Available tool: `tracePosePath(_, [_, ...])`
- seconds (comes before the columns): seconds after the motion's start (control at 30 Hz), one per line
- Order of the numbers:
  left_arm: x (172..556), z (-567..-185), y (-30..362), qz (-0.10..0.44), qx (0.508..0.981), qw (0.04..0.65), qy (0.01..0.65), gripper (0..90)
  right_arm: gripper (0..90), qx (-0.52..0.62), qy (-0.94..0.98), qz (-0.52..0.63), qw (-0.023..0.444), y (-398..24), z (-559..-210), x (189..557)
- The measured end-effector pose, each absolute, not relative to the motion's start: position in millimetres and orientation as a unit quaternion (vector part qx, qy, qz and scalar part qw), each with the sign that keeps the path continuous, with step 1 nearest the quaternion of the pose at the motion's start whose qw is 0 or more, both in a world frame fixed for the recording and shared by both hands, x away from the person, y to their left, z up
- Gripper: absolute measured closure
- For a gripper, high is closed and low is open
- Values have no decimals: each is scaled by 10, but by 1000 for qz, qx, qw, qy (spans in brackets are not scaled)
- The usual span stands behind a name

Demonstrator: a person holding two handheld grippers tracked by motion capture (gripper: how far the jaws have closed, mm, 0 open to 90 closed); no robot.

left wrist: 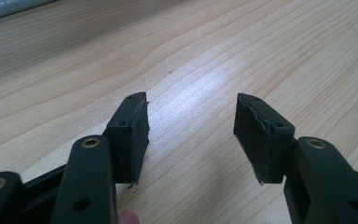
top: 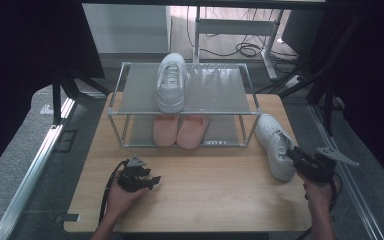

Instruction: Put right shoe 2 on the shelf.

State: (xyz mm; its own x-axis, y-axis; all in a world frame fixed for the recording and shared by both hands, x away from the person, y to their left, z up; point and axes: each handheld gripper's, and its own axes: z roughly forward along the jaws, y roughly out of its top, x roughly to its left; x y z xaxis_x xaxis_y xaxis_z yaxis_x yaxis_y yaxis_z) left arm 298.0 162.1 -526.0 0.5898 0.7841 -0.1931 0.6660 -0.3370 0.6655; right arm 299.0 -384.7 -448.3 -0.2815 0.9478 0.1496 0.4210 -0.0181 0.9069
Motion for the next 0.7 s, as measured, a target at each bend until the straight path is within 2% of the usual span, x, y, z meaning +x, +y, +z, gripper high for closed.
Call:
tracePosePath(0.37, [2980, -5251, 1647, 83, 813, 366, 445, 456, 549, 541, 667, 429, 280, -3943, -4477, 3292])
tracePosePath(0.7, [2981, -5253, 1647, 83, 813, 365, 445, 456, 528, 541, 677, 414, 278, -3943, -4498, 3417])
